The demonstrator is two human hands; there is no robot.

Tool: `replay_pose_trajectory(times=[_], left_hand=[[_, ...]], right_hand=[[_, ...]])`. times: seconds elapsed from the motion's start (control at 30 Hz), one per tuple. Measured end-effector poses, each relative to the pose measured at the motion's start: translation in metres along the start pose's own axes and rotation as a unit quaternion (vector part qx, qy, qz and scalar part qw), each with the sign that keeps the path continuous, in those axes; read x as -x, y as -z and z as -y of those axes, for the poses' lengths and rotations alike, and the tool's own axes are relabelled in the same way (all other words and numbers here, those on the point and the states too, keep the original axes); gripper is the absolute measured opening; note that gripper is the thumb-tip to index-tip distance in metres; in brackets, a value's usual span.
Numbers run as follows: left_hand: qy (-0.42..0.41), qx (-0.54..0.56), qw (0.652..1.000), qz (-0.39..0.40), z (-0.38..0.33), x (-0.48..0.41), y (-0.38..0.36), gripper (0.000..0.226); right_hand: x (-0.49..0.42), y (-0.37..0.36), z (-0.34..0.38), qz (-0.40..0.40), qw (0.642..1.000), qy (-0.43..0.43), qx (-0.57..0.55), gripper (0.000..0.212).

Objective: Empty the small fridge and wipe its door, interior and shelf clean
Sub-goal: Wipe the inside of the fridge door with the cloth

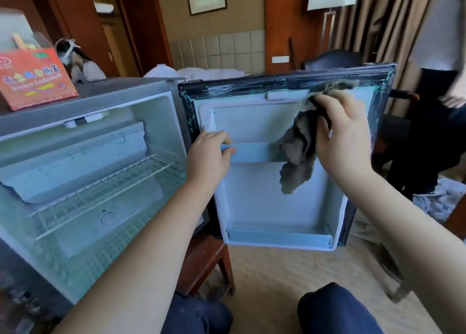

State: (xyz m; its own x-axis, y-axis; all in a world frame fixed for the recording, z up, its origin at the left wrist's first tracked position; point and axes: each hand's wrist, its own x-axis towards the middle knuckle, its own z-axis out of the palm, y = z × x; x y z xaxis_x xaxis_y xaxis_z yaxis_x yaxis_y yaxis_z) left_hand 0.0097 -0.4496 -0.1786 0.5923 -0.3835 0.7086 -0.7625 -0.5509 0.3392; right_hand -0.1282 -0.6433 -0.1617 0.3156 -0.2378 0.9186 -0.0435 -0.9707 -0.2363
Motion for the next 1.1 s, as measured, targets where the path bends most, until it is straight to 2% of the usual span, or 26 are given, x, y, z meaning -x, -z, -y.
replay_pose_trajectory(times=[0.07, 0.17, 0.23, 0.4, 0.57, 0.67, 0.73, 0.8, 0.87, 0.97, 1.03, 1.1], left_hand=[[0.001, 0.005, 1.000, -0.001, 0.000, 0.003, 0.003, 0.009], [0.006, 0.014, 1.000, -0.007, 0.000, 0.006, 0.006, 0.008], [0.009, 0.016, 1.000, 0.005, 0.001, 0.006, 0.007, 0.008], [0.020, 0.005, 0.999, 0.025, -0.004, 0.007, 0.013, 0.011], [0.017, -0.023, 0.999, 0.030, -0.010, 0.010, 0.016, 0.013], [-0.013, -0.083, 0.995, 0.045, -0.012, 0.010, 0.013, 0.015], [-0.052, -0.101, 0.993, 0.041, -0.017, 0.010, 0.007, 0.018], [-0.088, -0.079, 0.991, 0.057, -0.027, 0.013, -0.002, 0.030], [-0.096, -0.054, 0.992, 0.062, -0.035, 0.017, -0.013, 0.039], [-0.059, -0.008, 0.998, 0.036, -0.035, 0.019, -0.022, 0.043], [-0.045, 0.009, 0.999, 0.021, -0.035, 0.018, -0.024, 0.042], [-0.043, 0.020, 0.999, 0.019, -0.037, 0.016, -0.024, 0.037]], right_hand=[[0.000, -0.004, -0.010, 0.119, 0.992, 0.013, 0.038, 0.035], [0.022, -0.007, -0.013, 0.198, 0.971, 0.087, 0.098, 0.041], [0.027, -0.011, -0.013, 0.200, 0.968, 0.100, 0.113, 0.042], [0.025, -0.029, 0.003, 0.179, 0.972, 0.075, 0.129, 0.026], [0.018, -0.024, 0.012, 0.243, 0.968, 0.040, 0.055, 0.029], [0.008, 0.000, 0.004, 0.171, 0.985, 0.024, -0.013, 0.027], [-0.008, 0.018, -0.004, 0.090, 0.995, 0.031, -0.003, 0.026], [-0.025, 0.036, -0.012, 0.052, 0.998, 0.035, 0.022, 0.027], [-0.034, 0.048, -0.022, 0.087, 0.992, 0.046, 0.076, 0.030], [-0.029, 0.046, -0.030, 0.173, 0.962, 0.081, 0.197, 0.032], [-0.028, 0.039, -0.031, 0.198, 0.954, 0.049, 0.221, 0.030], [-0.031, 0.024, -0.024, 0.218, 0.955, -0.007, 0.199, 0.031]])
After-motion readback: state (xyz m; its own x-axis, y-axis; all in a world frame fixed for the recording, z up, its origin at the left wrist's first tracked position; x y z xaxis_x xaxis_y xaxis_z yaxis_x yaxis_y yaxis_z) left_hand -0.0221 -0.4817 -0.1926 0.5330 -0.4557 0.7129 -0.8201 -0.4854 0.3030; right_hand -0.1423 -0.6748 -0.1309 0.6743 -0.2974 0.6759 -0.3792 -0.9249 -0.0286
